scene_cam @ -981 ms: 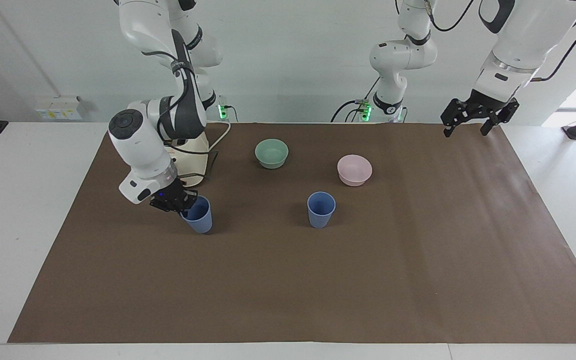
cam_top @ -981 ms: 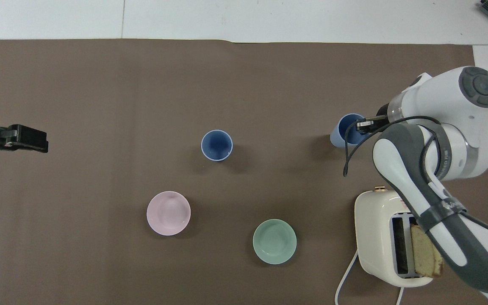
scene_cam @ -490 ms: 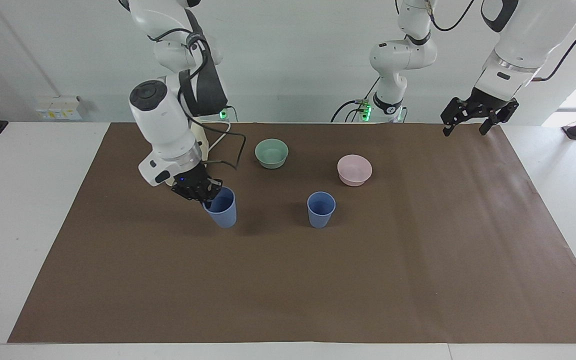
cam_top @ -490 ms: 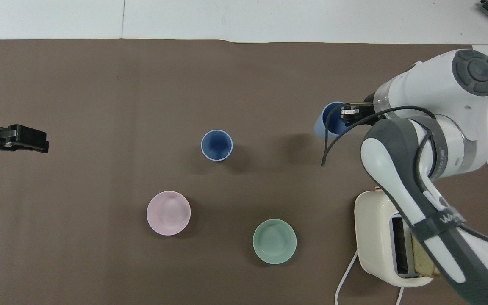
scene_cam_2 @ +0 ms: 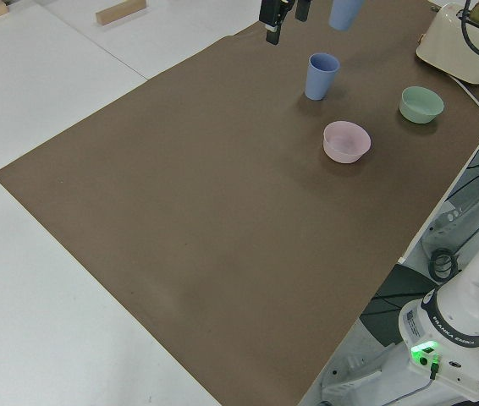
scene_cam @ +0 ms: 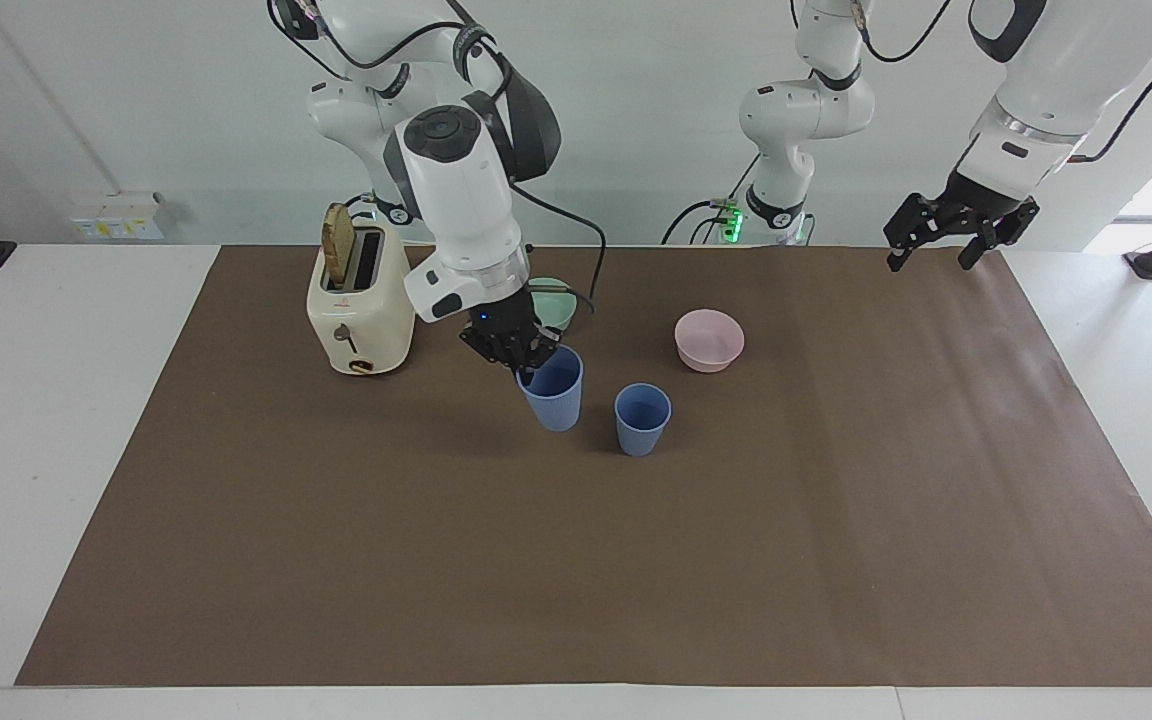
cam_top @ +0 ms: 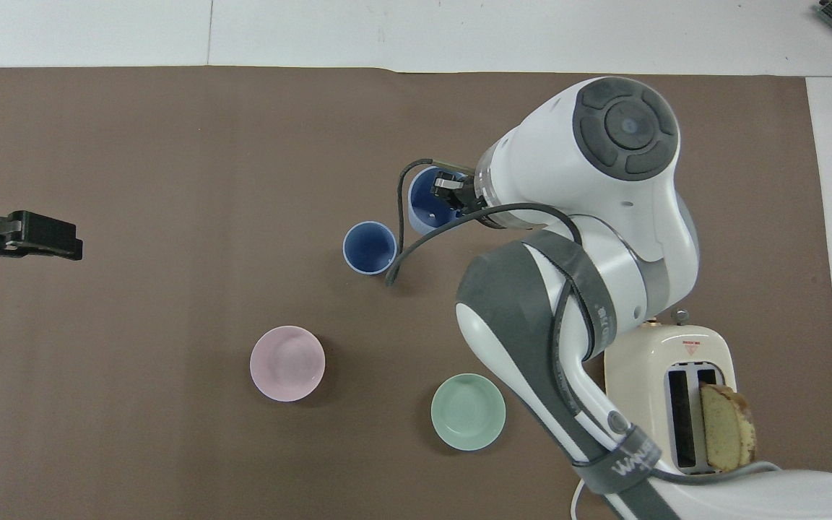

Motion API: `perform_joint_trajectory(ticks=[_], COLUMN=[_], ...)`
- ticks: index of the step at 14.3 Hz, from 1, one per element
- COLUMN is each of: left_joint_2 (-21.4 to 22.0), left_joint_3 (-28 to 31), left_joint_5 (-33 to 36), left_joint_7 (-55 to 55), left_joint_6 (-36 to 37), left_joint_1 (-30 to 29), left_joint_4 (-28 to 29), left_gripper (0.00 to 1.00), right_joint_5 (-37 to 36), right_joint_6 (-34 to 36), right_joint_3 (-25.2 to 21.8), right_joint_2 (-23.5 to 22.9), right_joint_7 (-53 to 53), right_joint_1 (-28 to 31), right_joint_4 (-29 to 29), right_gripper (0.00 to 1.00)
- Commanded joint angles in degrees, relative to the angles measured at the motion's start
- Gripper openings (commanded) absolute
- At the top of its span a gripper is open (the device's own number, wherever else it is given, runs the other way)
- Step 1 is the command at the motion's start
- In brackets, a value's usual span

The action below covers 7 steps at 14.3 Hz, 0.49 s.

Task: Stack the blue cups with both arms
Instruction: 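Carry the blue cup with the right gripper over the centered cup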

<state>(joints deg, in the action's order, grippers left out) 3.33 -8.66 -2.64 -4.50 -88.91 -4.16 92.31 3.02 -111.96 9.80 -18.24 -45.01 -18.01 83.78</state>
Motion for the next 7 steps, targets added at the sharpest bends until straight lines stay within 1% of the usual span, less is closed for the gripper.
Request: perform_joint_trajectory(ticks=[1, 4, 7], left_joint_2=[1.24, 1.24, 1.24], left_joint_3=[0.40, 0.84, 0.75], left_joint_5=[-0.87, -0.70, -0.70], left_joint_7=[0.37, 0.28, 0.28], left_joint_6=[0.84, 0.75, 0.84], left_joint_1=[-0.41, -0.76, -0.50], left_joint_4=[0.86, 0.86, 0.86], left_gripper=[1.00, 1.00, 1.00], right_joint_5=[-0.64, 0.32, 0.50], right_joint_6=[1.75, 1.57, 1.40], right_joint_3=[-0.05, 0.22, 1.36], right_joint_2=[-2.77, -2.68, -2.85], right_joint_7=[-2.89, -2.89, -2.89], right_joint_1=[-2.20, -4.22, -4.93], right_joint_4=[-5.37, -5.90, -5.64], right_gripper=[0.00, 0.00, 0.00])
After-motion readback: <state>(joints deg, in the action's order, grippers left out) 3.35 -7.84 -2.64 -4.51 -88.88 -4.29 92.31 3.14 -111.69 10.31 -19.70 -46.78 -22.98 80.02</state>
